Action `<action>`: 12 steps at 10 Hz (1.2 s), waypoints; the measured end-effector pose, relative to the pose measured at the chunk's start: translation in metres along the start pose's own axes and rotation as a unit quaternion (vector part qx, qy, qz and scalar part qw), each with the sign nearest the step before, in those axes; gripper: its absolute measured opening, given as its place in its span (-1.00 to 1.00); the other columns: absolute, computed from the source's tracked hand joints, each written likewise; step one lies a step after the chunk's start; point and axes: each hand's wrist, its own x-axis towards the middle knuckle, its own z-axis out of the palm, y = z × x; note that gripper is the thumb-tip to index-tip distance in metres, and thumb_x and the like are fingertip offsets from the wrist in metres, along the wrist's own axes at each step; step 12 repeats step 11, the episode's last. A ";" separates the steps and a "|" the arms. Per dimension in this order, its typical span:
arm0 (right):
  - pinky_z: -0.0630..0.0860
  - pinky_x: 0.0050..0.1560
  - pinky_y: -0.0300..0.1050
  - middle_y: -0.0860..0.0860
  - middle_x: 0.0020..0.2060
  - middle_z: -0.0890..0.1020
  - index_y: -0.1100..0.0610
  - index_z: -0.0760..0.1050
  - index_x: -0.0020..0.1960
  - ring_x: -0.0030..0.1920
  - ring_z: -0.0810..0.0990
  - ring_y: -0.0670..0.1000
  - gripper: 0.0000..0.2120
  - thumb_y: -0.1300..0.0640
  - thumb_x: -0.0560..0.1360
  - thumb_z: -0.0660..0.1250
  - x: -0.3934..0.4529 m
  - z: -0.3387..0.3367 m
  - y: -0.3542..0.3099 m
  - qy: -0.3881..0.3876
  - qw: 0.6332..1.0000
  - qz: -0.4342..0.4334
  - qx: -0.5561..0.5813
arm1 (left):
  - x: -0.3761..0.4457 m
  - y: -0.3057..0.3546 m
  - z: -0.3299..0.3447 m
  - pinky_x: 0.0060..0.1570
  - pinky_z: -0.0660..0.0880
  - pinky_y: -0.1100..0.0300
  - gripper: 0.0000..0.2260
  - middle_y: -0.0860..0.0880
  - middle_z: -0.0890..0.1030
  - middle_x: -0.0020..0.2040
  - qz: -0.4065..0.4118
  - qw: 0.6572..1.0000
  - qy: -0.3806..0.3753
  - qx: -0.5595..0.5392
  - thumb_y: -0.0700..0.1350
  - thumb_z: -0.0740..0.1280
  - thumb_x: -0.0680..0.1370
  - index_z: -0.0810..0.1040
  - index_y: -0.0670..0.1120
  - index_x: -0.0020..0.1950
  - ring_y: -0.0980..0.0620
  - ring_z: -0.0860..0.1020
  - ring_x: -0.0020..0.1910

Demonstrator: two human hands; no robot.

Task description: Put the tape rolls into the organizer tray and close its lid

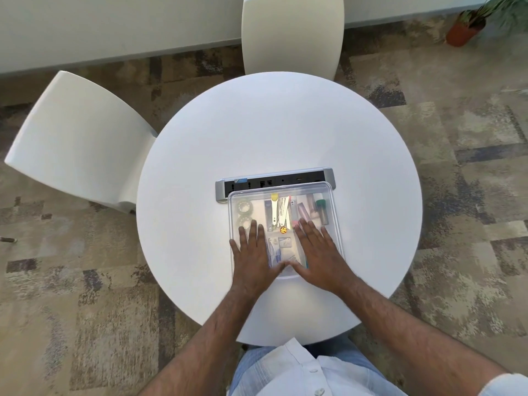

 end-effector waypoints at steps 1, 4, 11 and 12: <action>-0.05 0.58 0.16 0.09 0.63 -0.09 0.18 -0.04 0.63 0.62 -0.16 0.06 -0.26 -0.14 0.61 0.14 0.025 -0.014 -0.001 0.006 1.000 -0.010 0.001 | 0.019 0.005 -0.016 0.62 -0.18 -0.29 -0.16 -0.10 -0.17 0.72 0.033 0.999 0.024 0.007 0.28 0.20 0.63 -0.11 -0.12 0.70 -0.22 -0.21 0.69; -0.17 0.58 0.10 0.10 0.63 -0.13 0.18 -0.15 0.63 0.62 -0.18 0.10 -0.36 -0.04 0.66 -0.02 0.111 -0.048 -0.006 -0.033 0.999 0.009 -0.032 | 0.100 0.021 -0.051 0.65 -0.12 -0.26 -0.38 -0.10 -0.18 0.72 0.090 0.991 -0.012 0.094 0.07 0.02 0.73 -0.17 -0.13 0.70 -0.21 -0.21 0.69; 0.01 0.58 0.13 0.12 0.62 0.02 0.22 0.00 0.62 0.62 -0.05 0.12 -0.35 -0.09 0.67 0.04 0.046 -0.025 0.026 0.016 1.000 0.008 -0.015 | 0.053 -0.023 -0.037 0.67 -0.10 -0.15 -0.39 -0.09 -0.14 0.72 0.039 0.999 0.007 0.020 0.02 0.06 0.73 -0.12 -0.13 0.70 -0.17 -0.14 0.70; 0.01 0.58 0.13 0.12 0.62 0.02 0.22 0.00 0.62 0.62 -0.05 0.12 -0.35 -0.09 0.67 0.04 0.046 -0.025 0.026 0.016 1.000 0.008 -0.015 | 0.053 -0.023 -0.037 0.67 -0.10 -0.15 -0.39 -0.09 -0.14 0.72 0.039 0.999 0.007 0.020 0.02 0.06 0.73 -0.12 -0.13 0.70 -0.17 -0.14 0.70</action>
